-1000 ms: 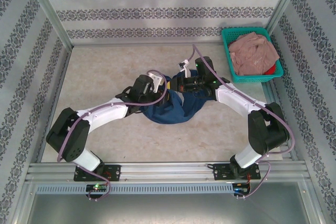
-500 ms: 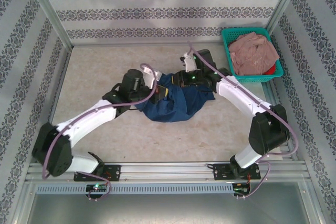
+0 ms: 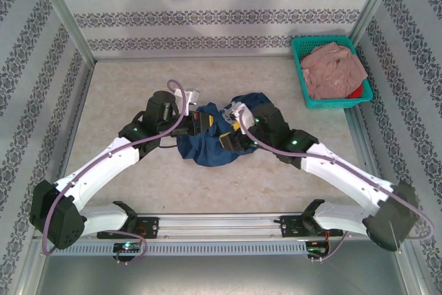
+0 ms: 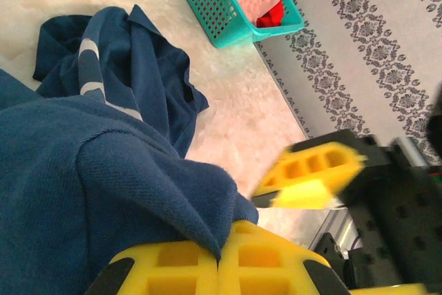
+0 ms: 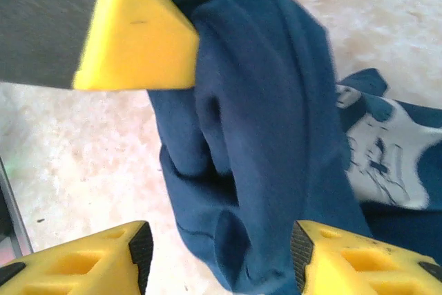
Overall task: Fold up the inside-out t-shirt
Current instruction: Adjust the T-shirt at the center of the table.
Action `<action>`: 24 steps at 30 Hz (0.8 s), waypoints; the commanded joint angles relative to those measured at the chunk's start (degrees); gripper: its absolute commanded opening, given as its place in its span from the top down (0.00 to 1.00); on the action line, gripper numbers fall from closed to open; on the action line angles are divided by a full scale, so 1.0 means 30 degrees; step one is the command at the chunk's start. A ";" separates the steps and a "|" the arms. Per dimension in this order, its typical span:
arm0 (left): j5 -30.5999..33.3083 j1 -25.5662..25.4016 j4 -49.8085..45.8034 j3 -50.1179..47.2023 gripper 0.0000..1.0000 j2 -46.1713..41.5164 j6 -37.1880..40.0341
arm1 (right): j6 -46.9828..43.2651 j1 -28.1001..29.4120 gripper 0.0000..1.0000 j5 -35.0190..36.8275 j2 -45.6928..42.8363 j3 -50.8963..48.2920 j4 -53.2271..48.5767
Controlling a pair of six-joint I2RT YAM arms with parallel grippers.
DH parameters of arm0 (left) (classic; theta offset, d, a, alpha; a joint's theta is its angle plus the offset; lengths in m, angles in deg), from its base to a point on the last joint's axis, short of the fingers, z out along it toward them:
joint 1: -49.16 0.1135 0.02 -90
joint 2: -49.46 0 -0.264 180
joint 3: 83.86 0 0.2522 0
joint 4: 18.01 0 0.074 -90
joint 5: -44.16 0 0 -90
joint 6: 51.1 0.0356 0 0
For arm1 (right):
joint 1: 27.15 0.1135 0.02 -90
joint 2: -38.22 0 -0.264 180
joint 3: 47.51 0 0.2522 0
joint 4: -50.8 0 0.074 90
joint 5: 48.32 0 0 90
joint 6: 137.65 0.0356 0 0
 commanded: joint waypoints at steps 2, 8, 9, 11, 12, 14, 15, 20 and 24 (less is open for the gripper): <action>-0.0417 0.0147 -0.0564 0.0326 1.00 -0.0248 -0.0289 | -0.1133 0.0029 0.45 -0.0118 0.2616 0.1024 0.2715; 0.3487 0.0157 -0.2126 0.0319 1.00 -0.0589 0.0713 | 0.0923 -0.1279 1.00 -0.3427 0.2952 0.1529 0.2928; 0.4659 0.0162 -0.2486 0.0379 0.98 -0.0547 0.0936 | 0.2220 -0.1803 1.00 -0.4912 0.2727 0.1224 0.3349; 0.6218 0.0133 -0.3156 0.0454 0.77 -0.0434 0.1194 | 0.5334 -0.2596 1.00 -0.7380 0.2518 0.0480 0.4982; 0.6452 0.0132 -0.3318 0.0371 0.69 -0.0499 0.1289 | 0.6906 -0.2941 1.00 -0.7997 0.2417 0.0106 0.5966; 0.6105 0.0076 -0.3123 -0.0180 0.58 -0.0908 0.1023 | 0.9056 -0.3415 1.00 -0.8654 0.2345 -0.0264 0.7149; 0.5676 -0.0004 -0.2763 -0.0652 0.55 -0.1222 0.0730 | 0.9850 -0.3595 1.00 -0.8741 0.2336 -0.0338 0.7510; 0.3817 -0.0481 -0.1249 -0.2421 0.47 -0.1730 -0.1068 | 1.1630 -0.4180 1.00 -0.8966 0.2468 -0.0401 0.8397; 0.2470 -0.0625 0.0581 -0.3009 0.46 -0.0566 -0.2181 | 1.2279 -0.4346 1.00 -0.9020 0.2694 -0.0569 0.8869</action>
